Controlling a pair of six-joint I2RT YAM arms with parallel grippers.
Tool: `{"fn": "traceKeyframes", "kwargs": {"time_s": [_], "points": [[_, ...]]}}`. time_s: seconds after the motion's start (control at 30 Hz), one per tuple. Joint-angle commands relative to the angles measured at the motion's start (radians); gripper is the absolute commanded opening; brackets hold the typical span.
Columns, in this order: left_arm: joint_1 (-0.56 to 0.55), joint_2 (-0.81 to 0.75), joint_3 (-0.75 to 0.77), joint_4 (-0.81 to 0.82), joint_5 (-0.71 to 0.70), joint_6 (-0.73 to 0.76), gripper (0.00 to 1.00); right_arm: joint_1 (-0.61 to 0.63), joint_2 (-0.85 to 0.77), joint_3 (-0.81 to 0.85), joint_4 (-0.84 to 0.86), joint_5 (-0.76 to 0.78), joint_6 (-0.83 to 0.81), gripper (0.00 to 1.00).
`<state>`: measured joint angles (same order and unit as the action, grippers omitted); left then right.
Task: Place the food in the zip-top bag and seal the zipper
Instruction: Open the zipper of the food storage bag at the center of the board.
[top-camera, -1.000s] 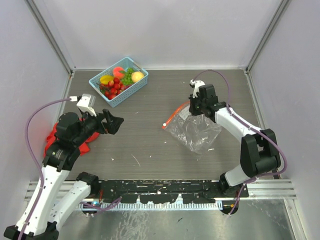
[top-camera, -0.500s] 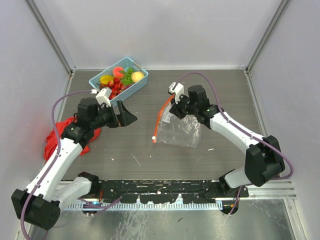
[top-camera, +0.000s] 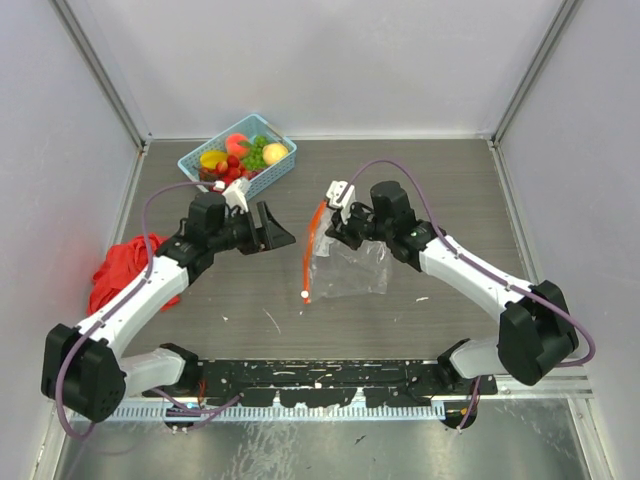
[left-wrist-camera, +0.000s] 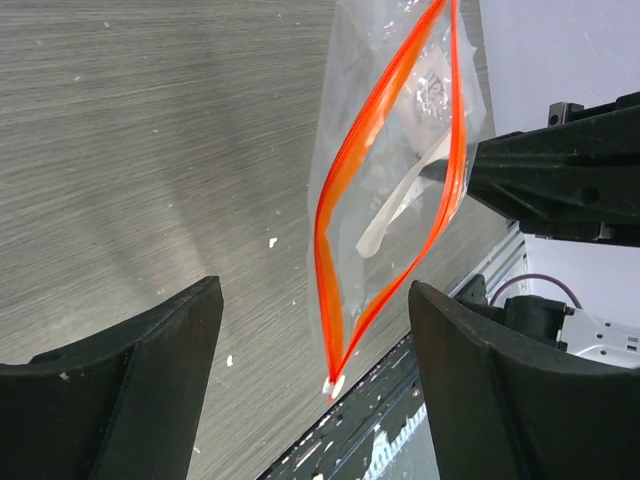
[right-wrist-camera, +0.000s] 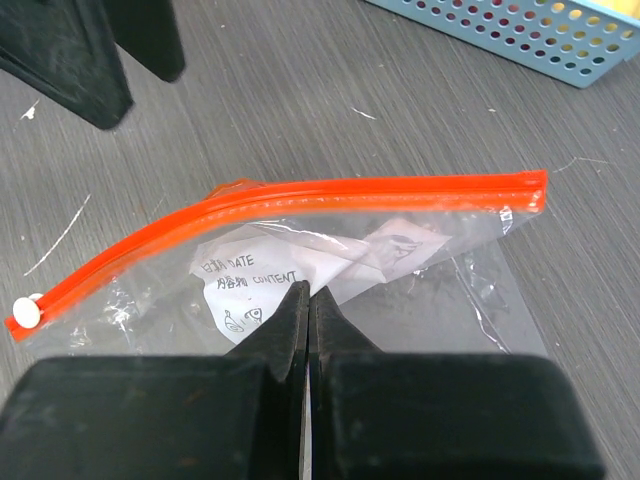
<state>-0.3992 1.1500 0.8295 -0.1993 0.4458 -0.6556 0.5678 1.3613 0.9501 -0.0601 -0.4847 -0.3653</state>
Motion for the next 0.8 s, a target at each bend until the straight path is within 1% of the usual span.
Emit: {"fn": "traceKeyframes", "kwargs": {"time_s": [0.0,0.27,0.33,0.4,0.67,0.7,0.77], "points": [[-0.037,0.035,0.003,0.135,0.015,-0.021,0.74,0.016,-0.026,0.003,0.064,-0.034,-0.034,0.01],[-0.067,0.139,-0.003,0.168,-0.013,-0.013,0.63,0.037,-0.002,0.018,0.063,-0.058,-0.043,0.01],[-0.069,0.167,-0.007,0.186,-0.009,-0.017,0.62,0.042,0.001,0.015,0.062,-0.066,-0.044,0.01],[-0.077,0.189,-0.009,0.212,0.01,-0.029,0.58,0.048,0.002,0.016,0.06,-0.069,-0.05,0.01],[-0.092,0.244,-0.044,0.371,0.125,-0.091,0.36,0.052,0.004,0.004,0.071,-0.074,-0.066,0.01],[-0.093,0.248,-0.049,0.393,0.139,-0.106,0.32,0.052,0.005,0.003,0.073,-0.074,-0.066,0.01],[-0.092,0.254,-0.061,0.432,0.16,-0.12,0.18,0.052,0.008,0.002,0.074,-0.071,-0.065,0.01]]}}
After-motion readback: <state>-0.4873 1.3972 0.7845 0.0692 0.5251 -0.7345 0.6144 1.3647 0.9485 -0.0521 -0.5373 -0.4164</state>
